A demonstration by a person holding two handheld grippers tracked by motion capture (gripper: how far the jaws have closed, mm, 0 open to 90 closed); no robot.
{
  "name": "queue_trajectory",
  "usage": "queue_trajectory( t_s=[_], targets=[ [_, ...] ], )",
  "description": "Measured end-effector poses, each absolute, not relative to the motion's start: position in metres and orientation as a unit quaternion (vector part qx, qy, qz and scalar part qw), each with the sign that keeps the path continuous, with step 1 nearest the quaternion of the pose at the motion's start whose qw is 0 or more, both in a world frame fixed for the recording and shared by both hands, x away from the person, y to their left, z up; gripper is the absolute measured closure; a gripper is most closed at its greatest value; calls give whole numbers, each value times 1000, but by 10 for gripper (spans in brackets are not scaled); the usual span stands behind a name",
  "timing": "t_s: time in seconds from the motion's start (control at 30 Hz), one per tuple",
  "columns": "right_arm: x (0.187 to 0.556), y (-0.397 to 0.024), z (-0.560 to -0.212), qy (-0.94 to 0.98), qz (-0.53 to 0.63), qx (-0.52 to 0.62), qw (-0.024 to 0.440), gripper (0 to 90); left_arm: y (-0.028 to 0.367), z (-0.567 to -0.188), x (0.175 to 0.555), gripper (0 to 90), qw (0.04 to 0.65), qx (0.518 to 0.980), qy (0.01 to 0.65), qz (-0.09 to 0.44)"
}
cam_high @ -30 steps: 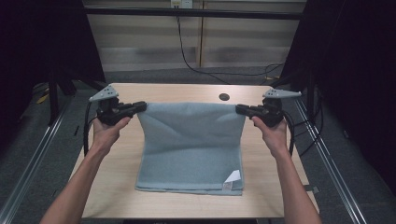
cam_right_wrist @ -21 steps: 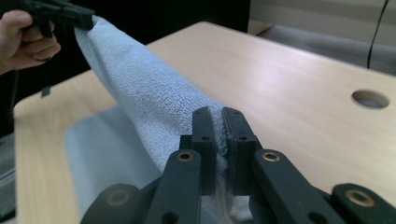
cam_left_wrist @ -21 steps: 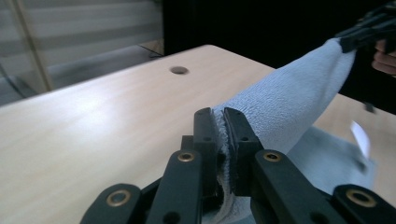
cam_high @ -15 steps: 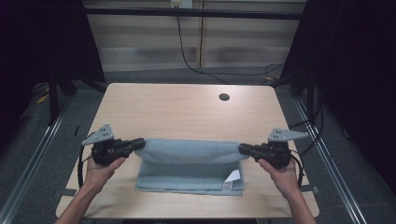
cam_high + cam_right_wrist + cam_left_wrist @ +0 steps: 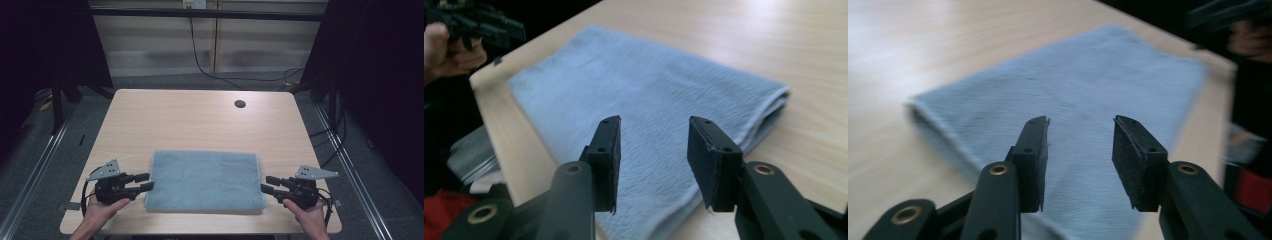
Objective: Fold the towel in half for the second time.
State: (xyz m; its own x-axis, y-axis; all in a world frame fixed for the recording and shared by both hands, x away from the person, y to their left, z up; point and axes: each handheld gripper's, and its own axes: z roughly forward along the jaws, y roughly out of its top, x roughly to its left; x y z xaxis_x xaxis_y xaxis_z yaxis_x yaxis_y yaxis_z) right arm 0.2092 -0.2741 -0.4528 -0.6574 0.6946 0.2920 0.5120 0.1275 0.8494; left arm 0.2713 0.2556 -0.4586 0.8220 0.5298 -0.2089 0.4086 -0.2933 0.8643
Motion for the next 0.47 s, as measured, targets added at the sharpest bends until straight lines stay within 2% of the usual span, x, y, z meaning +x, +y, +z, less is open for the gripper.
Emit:
queue_trajectory(
  t_s=[0.07, 0.2, 0.27, 0.33, 0.47],
  targets=[
    [212, -277, -452, 743, 522, 408, 97, 543, 260, -462, 280, 569, 509, 796, 315, 87],
    [218, -284, -457, 734, 502, 441, 125, 488, 279, -470, 294, 449, 501, 770, 379, 107],
    [219, -288, -461, 736, 488, 451, 126, 464, 291, -475, 296, 447, 495, 760, 407, 111],
    [217, -292, -464, 733, 488, 457, 129, 444, 300, -478, 293, 431, 497, 753, 417, 111],
    [215, -296, -467, 724, 491, 465, 138, 391, 301, -479, 288, 335, 491, 757, 416, 110]
  ],
)
